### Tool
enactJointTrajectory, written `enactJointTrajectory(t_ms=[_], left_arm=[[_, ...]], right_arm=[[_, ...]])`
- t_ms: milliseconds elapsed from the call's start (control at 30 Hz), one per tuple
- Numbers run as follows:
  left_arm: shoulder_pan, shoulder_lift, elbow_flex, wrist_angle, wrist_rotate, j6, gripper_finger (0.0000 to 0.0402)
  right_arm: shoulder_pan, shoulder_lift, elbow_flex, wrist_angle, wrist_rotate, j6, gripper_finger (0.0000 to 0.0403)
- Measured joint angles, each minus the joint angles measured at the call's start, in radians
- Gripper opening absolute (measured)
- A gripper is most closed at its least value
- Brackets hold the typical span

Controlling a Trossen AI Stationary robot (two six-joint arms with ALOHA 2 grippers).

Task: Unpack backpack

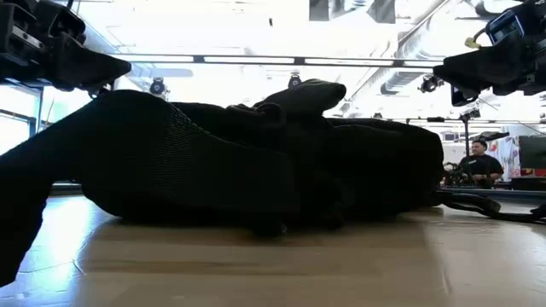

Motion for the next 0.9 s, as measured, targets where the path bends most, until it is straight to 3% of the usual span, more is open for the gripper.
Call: enactJointTrajectory(t_ms=[767, 900], left_arm=[[0.000, 0.000, 0.000, 0.000, 0.000, 0.052, 0.0000], [0.000, 0.000, 0.000, 0.000, 0.000, -0.004, 0.0000]], right_arm=[[0.000, 0.000, 0.000, 0.000, 0.000, 0.000, 0.0089], [0.000, 0.000, 0.000, 0.000, 0.000, 0.000, 0.0089]])
